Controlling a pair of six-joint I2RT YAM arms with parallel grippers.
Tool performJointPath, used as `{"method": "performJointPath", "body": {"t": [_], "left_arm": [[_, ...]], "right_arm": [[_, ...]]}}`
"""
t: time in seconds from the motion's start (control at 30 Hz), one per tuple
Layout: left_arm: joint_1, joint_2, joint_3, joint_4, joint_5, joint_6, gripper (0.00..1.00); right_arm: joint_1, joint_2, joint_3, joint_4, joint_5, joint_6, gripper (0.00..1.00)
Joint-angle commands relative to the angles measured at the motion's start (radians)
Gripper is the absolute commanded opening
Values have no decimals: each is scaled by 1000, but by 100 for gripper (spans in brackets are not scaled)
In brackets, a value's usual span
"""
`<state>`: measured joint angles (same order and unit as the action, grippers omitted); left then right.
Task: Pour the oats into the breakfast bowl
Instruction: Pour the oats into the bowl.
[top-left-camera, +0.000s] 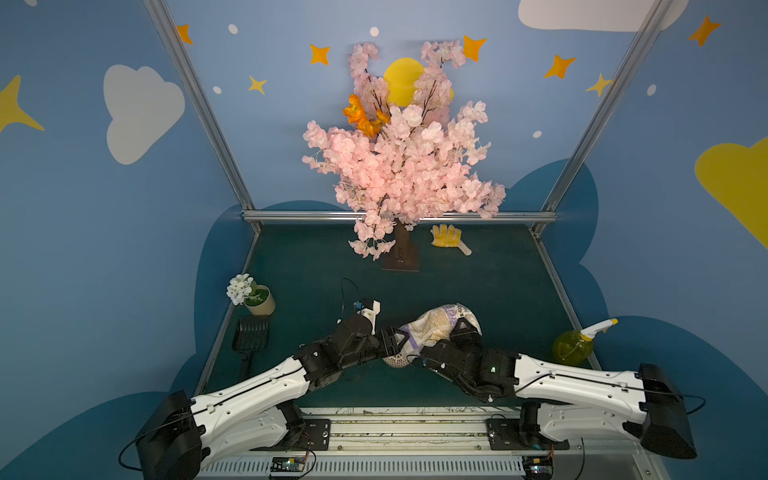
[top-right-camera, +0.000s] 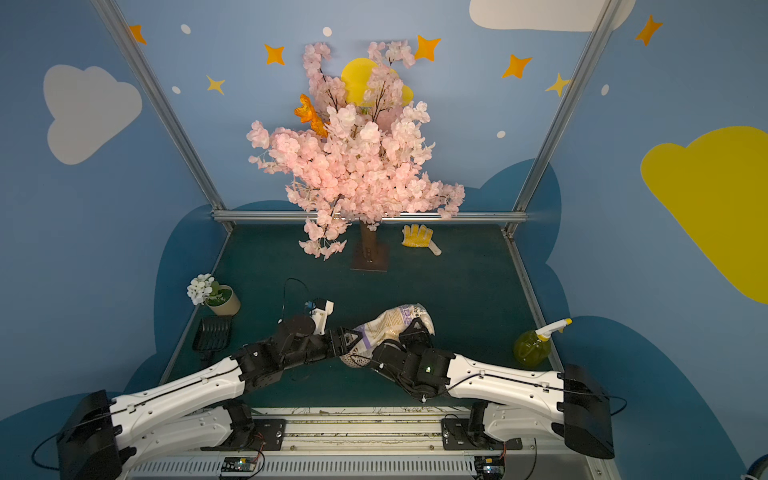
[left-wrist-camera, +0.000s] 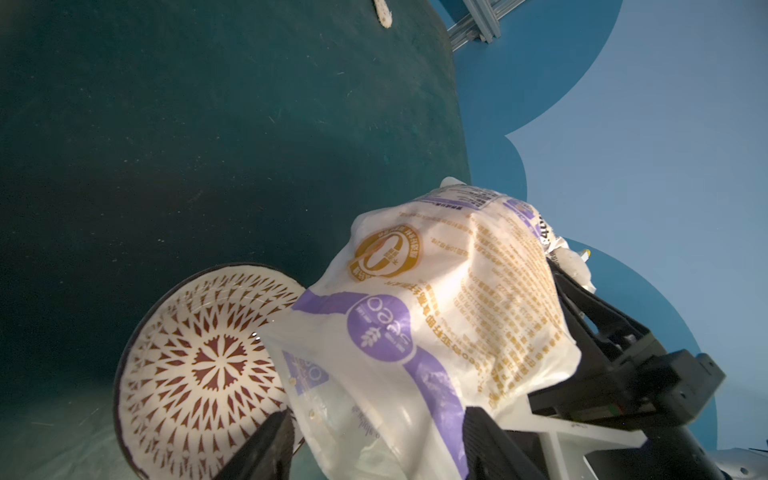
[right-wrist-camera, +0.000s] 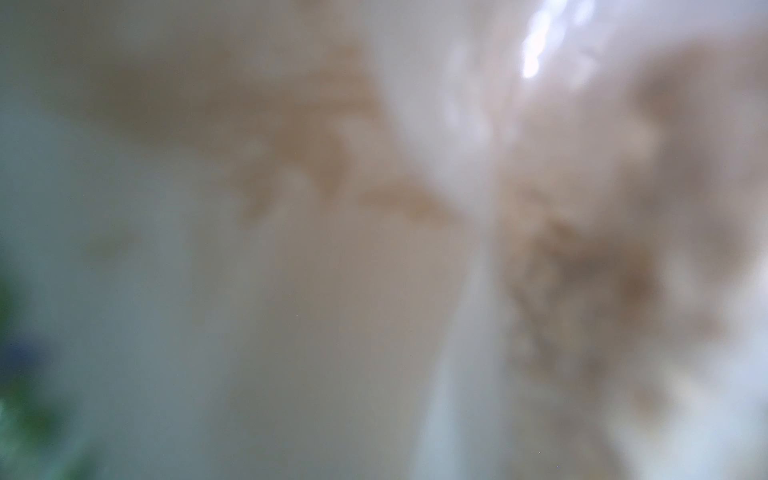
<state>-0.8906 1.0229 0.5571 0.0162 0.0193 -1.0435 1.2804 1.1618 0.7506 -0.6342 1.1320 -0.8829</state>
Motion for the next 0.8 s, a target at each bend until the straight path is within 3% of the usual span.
{"method": "performJointPath", "body": {"t": [0.0,0.27,0.77], "left_arm": [[-2,-14,-9,43,-20,-17,69],[-4,-4,-26,67,-20,-32,67],[-7,31,-31,97,-10,-40,53]], "right_arm": [[7,-12,13,140,156,-14,0],[11,-8,-15,225,187,-84,0],[19,-3,-36,296,218,-150,0]]}}
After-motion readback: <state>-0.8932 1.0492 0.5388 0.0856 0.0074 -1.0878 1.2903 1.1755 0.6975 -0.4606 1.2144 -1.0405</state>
